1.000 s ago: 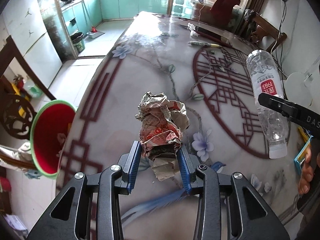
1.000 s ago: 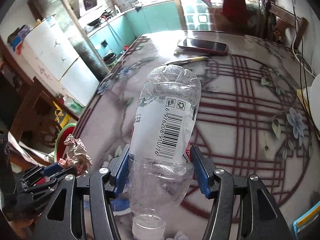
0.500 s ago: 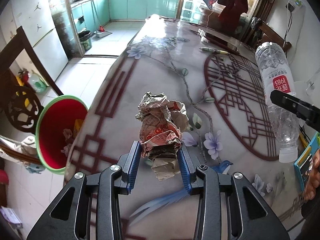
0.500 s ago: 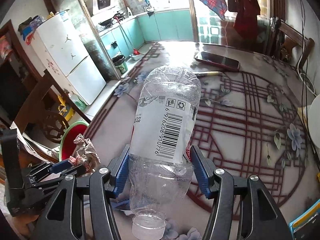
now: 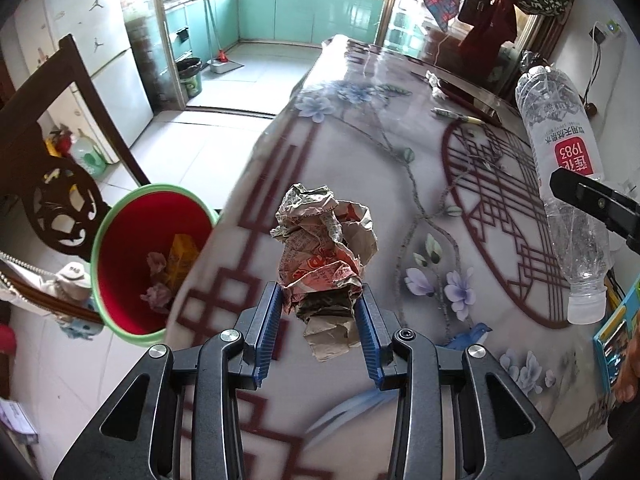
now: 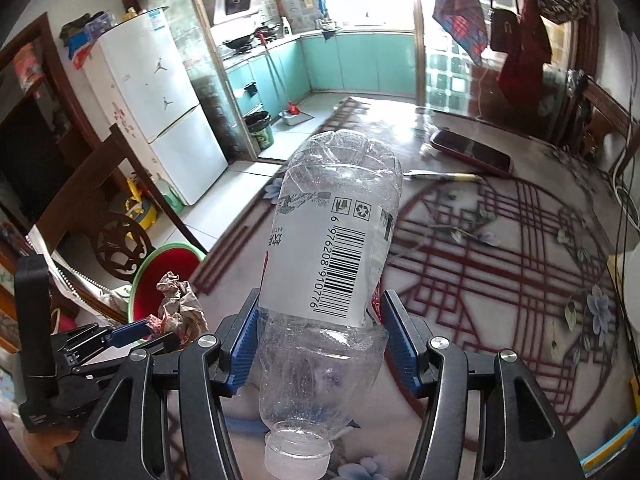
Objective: Collect trash
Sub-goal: 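Carry both items over the red bin and open both tools to drop them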
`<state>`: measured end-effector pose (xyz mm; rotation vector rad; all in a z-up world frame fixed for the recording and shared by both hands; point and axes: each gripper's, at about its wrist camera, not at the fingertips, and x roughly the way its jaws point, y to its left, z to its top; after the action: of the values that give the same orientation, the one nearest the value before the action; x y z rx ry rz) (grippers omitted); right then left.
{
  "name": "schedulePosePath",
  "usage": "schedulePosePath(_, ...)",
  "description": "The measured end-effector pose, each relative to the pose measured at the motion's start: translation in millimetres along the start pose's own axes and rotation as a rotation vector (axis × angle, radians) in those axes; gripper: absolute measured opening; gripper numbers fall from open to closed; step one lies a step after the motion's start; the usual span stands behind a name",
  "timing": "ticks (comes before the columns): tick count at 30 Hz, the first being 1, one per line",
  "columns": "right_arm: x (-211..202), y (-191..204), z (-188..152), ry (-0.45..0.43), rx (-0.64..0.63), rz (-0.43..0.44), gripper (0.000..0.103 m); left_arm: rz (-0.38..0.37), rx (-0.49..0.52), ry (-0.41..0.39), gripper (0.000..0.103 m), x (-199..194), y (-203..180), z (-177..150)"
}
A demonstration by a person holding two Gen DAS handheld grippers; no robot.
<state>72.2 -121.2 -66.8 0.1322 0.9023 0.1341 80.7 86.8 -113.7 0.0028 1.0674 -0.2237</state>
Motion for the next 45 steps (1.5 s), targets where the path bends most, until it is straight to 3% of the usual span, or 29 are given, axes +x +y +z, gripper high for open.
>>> schedulePosePath(14,19,50,8,0.021,-0.053,0.018,0.057,0.05,-0.019,-0.016,0.036,-4,39,8)
schedulePosePath(29,58,94,25,0.069,-0.098,0.027,0.057,0.233,-0.004,-0.083,0.036,-12,94,25)
schedulePosePath(45,116,179,41,0.124,-0.205,0.096,0.057,0.303,-0.108,-0.071,0.036,-6,179,29)
